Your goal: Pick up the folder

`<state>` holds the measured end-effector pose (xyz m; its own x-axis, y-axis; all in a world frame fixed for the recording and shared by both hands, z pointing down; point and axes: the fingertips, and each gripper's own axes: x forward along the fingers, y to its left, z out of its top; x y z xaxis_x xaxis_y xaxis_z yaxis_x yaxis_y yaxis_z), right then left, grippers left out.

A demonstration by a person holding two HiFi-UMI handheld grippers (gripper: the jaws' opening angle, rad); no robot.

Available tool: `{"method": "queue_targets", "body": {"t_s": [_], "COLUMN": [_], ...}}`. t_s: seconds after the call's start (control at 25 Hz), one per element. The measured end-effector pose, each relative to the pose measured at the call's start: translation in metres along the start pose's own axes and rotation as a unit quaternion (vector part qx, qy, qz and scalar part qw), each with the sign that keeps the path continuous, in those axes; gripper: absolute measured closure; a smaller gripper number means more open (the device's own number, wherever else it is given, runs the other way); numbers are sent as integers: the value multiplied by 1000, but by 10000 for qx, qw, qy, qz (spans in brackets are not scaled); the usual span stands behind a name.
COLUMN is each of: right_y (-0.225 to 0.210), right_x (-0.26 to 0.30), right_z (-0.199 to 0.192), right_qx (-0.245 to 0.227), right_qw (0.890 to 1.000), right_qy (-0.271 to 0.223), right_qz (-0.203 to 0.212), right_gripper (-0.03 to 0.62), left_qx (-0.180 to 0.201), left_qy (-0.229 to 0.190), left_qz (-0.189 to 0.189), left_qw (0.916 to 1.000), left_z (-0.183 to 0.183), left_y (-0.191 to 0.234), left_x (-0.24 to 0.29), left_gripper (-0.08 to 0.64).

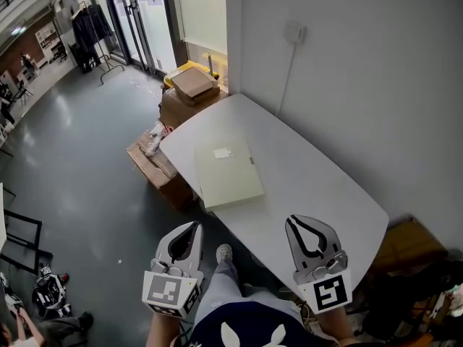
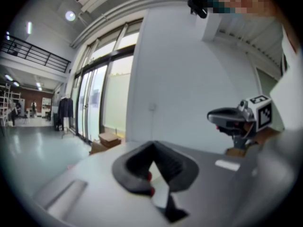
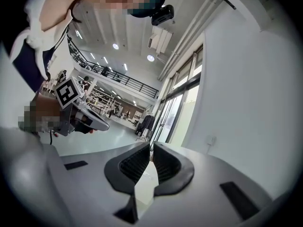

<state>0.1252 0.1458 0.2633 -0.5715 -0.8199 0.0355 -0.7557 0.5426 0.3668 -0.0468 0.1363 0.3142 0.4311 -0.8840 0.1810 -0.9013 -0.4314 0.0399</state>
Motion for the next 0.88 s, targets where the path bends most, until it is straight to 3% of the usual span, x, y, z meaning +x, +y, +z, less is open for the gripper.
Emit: {"method": "queue_targets", "body": {"t_s": [0.24,0.88], "right_y": [-14,-27], "right_x": [36,126], "right_z": [-12,-44], "right_qx": [-128,196], "right_qw": [9995,9977], "right_qy": [237,408], "right_qz": [133,504], "right_gripper": [568,567], "left_qx": [-34,-143], "left_qy": [88,449], "left_qz": [-86,-324], "left_qw": [9999,9984], "left_z": [4,-10], "left_y": [22,54], "left_x": [39,118], "left_gripper": [555,555]}}
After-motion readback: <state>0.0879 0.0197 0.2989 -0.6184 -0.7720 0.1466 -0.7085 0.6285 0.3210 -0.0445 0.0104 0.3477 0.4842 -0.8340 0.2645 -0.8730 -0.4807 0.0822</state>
